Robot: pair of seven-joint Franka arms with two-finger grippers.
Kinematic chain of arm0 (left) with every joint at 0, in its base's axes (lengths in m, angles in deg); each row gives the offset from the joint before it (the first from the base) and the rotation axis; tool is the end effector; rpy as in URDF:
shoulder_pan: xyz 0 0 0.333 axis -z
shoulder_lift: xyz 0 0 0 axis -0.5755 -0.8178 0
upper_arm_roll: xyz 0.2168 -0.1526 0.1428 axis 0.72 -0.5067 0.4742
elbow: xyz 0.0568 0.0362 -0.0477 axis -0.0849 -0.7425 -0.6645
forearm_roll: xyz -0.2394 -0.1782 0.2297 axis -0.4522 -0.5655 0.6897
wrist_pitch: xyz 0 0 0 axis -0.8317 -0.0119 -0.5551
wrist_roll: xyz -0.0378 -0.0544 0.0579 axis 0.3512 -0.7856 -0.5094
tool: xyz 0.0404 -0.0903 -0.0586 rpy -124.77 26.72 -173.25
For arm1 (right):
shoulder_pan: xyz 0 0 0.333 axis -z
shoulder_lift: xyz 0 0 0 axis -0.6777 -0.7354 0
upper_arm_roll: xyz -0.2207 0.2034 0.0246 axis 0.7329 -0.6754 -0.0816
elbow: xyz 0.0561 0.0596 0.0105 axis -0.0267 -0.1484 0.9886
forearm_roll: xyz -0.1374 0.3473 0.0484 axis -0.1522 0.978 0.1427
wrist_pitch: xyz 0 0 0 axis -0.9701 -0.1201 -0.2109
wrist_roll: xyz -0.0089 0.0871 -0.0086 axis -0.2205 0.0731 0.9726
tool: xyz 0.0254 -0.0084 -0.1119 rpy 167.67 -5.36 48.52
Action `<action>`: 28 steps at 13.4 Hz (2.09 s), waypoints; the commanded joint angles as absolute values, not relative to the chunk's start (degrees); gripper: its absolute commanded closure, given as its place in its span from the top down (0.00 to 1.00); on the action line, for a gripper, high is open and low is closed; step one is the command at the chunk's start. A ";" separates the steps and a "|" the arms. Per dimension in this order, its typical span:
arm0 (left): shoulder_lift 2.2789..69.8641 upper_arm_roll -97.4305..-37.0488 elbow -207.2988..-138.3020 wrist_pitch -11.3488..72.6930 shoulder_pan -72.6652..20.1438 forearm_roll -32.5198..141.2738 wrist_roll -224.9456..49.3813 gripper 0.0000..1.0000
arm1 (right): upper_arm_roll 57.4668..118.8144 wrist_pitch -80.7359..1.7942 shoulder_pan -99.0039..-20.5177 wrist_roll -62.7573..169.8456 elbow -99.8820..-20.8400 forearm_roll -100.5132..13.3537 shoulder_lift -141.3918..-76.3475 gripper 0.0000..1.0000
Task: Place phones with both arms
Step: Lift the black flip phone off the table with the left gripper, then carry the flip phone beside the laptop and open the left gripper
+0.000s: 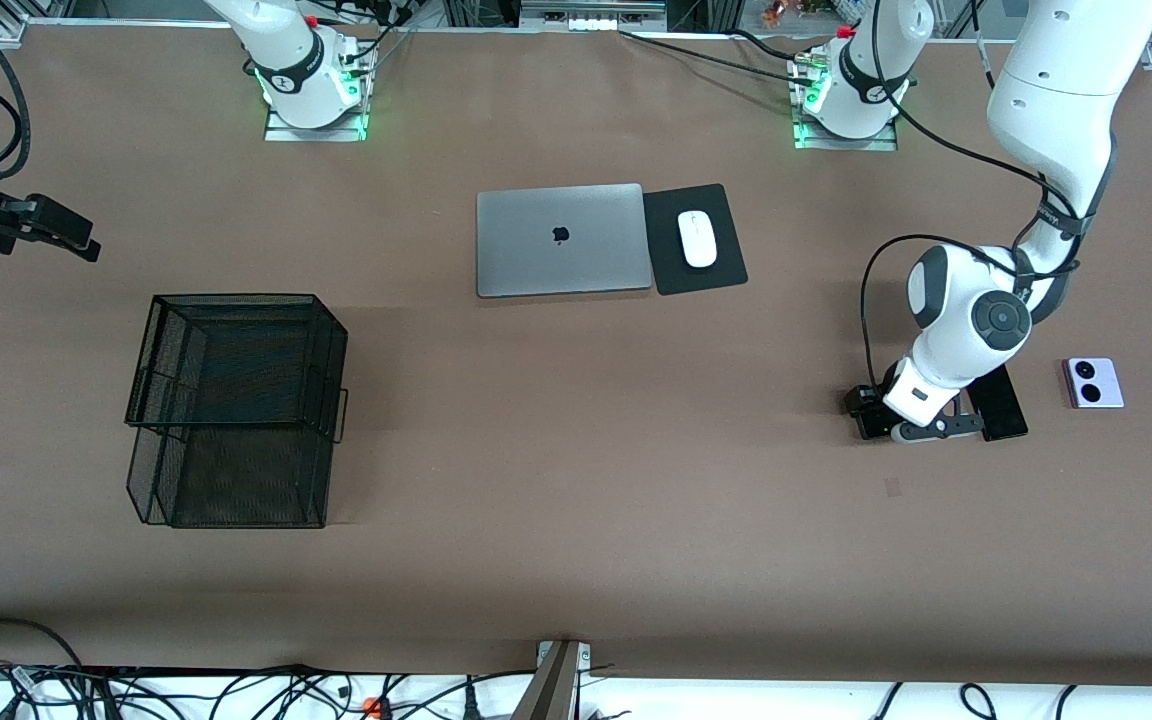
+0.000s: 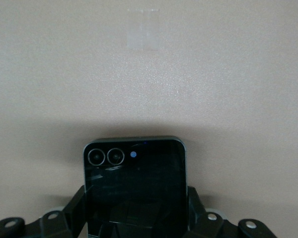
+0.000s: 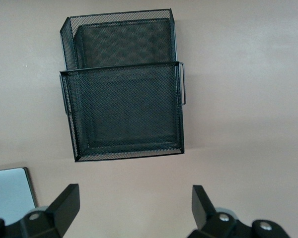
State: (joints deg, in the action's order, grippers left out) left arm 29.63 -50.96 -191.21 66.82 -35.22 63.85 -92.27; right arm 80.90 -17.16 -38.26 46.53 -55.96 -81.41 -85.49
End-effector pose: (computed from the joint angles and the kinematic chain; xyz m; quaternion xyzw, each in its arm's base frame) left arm 0.5785 -0.0193 0.1573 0.9966 0.0781 0.0257 0.0099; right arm 0.5406 -0.0264 0.5698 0.9991 -0.0395 -0.0130 0.0076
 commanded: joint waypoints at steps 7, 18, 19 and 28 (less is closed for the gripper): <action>31.81 -51.55 -171.92 39.88 -34.08 66.00 -89.42 0.34 | 80.76 -16.75 -38.18 46.23 -55.65 -80.78 -85.23 1.00; 26.56 -60.08 -150.63 24.07 -20.57 65.04 -92.92 0.38 | 80.76 -16.75 -38.18 46.23 -55.65 -80.69 -85.23 1.00; 24.01 -60.08 -148.17 25.29 -17.41 64.95 -93.02 0.38 | 80.67 -16.75 -38.18 46.23 -55.65 -80.69 -85.23 1.00; 10.89 -59.81 -145.33 40.07 -0.87 65.47 -103.04 0.38 | 80.76 -16.75 -38.18 46.31 -55.64 -80.78 -85.23 1.00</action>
State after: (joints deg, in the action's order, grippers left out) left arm 11.68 -60.53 -147.92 40.79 -3.70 65.01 -102.03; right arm 80.84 -17.15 -38.28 46.53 -55.96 -81.41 -85.50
